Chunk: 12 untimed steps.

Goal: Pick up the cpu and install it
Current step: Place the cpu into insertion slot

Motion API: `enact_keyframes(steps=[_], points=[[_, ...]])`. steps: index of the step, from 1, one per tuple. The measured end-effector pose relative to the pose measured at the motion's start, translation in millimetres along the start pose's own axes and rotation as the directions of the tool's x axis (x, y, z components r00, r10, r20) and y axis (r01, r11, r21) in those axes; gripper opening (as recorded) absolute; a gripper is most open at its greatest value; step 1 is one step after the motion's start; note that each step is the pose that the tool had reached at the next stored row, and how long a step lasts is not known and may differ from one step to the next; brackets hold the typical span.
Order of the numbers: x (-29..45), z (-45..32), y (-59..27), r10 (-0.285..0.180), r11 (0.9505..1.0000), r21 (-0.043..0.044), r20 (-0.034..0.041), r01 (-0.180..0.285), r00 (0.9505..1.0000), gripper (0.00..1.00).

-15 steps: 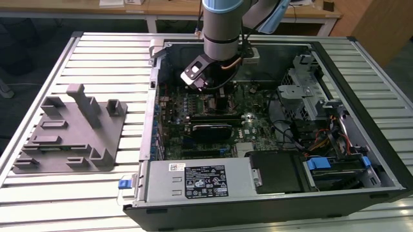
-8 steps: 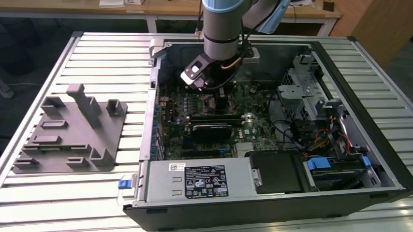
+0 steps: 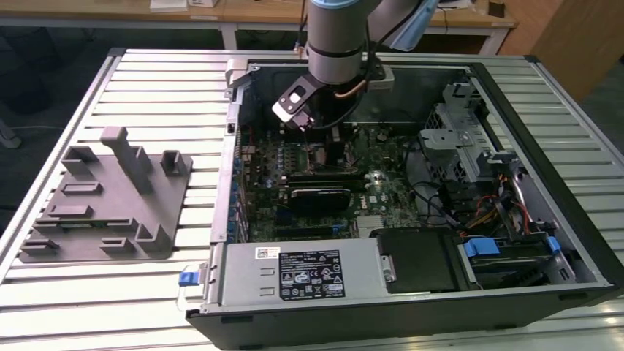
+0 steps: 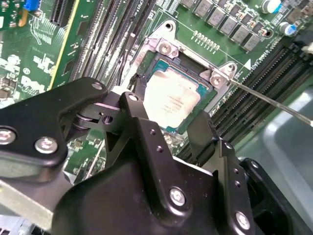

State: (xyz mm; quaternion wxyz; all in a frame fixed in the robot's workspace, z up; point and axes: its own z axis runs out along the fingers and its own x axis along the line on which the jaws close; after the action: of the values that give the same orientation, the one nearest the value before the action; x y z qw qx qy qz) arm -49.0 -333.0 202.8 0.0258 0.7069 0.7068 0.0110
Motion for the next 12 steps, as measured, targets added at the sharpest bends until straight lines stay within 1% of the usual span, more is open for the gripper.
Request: enact_keyframes(steps=[5, 12], points=[[-0.2, -8.3, 0.4, 0.0, 1.0, 0.0001, 0.0001, 0.0, 1.0, 0.61], [-0.2, -8.9, 0.5, 0.0, 1.0, 0.0, 0.0, 0.0, 1.0, 0.61]])
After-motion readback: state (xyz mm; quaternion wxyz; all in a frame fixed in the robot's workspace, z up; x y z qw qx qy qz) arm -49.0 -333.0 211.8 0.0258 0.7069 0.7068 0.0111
